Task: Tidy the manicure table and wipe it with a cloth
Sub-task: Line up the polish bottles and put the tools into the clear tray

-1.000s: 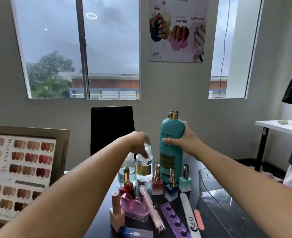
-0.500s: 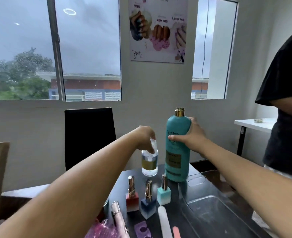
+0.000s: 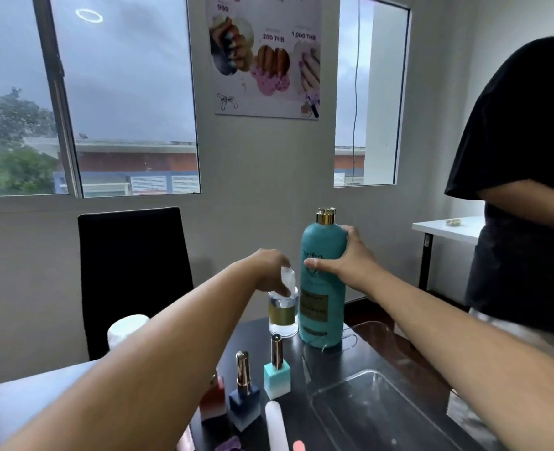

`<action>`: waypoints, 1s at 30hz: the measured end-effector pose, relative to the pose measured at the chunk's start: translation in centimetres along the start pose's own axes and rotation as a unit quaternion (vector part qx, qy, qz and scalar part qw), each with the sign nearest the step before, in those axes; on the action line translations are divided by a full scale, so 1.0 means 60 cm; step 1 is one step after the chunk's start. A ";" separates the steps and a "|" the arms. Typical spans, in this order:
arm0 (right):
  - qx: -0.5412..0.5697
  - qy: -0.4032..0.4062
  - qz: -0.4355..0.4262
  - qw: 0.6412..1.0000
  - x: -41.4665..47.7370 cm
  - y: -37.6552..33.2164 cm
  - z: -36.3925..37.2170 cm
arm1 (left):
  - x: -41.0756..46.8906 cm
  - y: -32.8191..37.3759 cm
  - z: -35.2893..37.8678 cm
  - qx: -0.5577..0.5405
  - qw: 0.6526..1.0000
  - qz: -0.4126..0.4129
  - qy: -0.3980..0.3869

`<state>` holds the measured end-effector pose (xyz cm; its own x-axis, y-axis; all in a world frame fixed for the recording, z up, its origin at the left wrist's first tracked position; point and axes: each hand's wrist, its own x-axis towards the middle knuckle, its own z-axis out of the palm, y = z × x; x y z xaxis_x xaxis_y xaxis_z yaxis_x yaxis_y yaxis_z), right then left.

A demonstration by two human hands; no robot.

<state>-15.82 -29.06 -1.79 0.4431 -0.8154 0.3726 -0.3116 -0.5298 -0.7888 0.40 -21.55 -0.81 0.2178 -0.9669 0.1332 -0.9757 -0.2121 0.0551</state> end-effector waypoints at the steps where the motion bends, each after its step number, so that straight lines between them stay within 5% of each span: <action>1: -0.001 0.001 0.001 1.000 -0.007 -0.006 -0.004 | -0.008 -0.004 -0.005 0.001 1.000 -0.003 0.000; 7: -0.068 0.120 -0.139 0.981 -0.077 -0.078 -0.019 | -0.107 -0.056 -0.074 0.003 0.999 -0.034 0.041; 16: -0.222 -0.201 -0.183 0.936 -0.170 -0.131 0.044 | -0.280 -0.095 -0.090 -0.070 0.996 -0.038 -0.035; 22: -0.298 -0.262 -0.153 0.905 -0.175 -0.115 0.063 | -0.308 -0.070 -0.042 -0.058 0.998 0.005 -0.006; 30: -0.299 -0.256 -0.153 0.907 -0.162 -0.098 0.075 | -0.278 -0.063 0.002 -0.028 0.999 0.018 0.030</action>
<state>-14.54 -17.01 -2.97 0.8696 -0.4754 0.1332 -0.4409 -0.8692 -0.2238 0.43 -4.63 -3.35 0.1858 -0.9632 0.1941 -0.9803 -0.1683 0.1034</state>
